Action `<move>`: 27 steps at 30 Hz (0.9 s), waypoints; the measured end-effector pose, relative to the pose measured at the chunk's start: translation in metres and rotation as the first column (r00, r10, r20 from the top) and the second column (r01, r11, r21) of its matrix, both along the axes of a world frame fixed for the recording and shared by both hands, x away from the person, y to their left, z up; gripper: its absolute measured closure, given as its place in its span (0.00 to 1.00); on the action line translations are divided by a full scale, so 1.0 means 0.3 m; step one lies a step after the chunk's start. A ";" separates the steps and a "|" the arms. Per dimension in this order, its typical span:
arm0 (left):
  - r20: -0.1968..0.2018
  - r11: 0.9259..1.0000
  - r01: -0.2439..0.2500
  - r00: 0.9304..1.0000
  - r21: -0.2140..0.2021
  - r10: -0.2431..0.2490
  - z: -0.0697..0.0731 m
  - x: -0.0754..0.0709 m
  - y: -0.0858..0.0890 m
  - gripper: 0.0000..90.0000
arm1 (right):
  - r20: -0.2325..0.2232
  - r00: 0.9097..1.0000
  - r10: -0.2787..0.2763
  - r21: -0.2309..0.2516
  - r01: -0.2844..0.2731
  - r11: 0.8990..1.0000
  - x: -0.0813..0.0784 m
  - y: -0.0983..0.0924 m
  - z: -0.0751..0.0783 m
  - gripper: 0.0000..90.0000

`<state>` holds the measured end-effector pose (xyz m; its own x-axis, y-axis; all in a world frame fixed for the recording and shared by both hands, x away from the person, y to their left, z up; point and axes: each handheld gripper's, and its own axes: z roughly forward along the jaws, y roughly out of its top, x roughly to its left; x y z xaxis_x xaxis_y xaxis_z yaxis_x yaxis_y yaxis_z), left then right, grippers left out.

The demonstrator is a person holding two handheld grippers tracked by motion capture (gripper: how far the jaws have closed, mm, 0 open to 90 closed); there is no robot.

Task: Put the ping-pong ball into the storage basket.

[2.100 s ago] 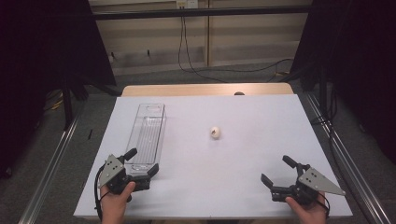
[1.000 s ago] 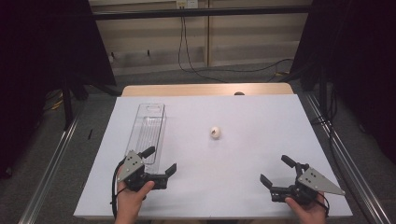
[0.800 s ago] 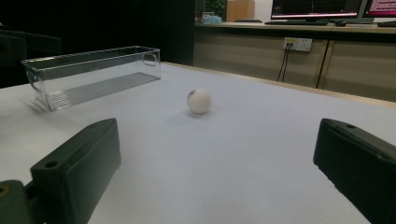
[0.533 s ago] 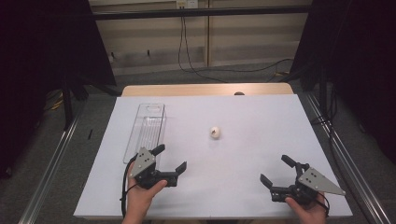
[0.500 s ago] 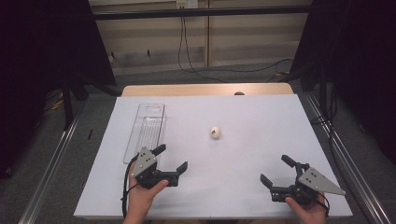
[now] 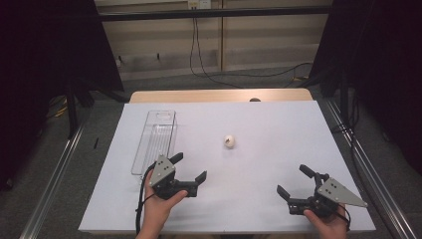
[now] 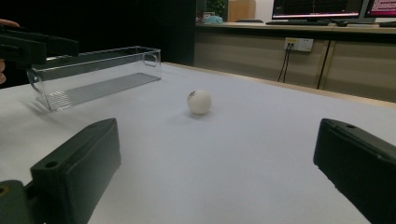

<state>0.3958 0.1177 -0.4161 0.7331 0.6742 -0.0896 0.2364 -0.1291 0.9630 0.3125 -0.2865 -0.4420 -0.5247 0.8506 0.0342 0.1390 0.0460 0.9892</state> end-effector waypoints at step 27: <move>-0.024 1.000 -0.009 1.000 0.023 0.010 -0.028 0.048 -0.098 0.02 | 0.007 1.000 0.003 0.003 -0.003 1.000 0.000 0.001 0.003 0.00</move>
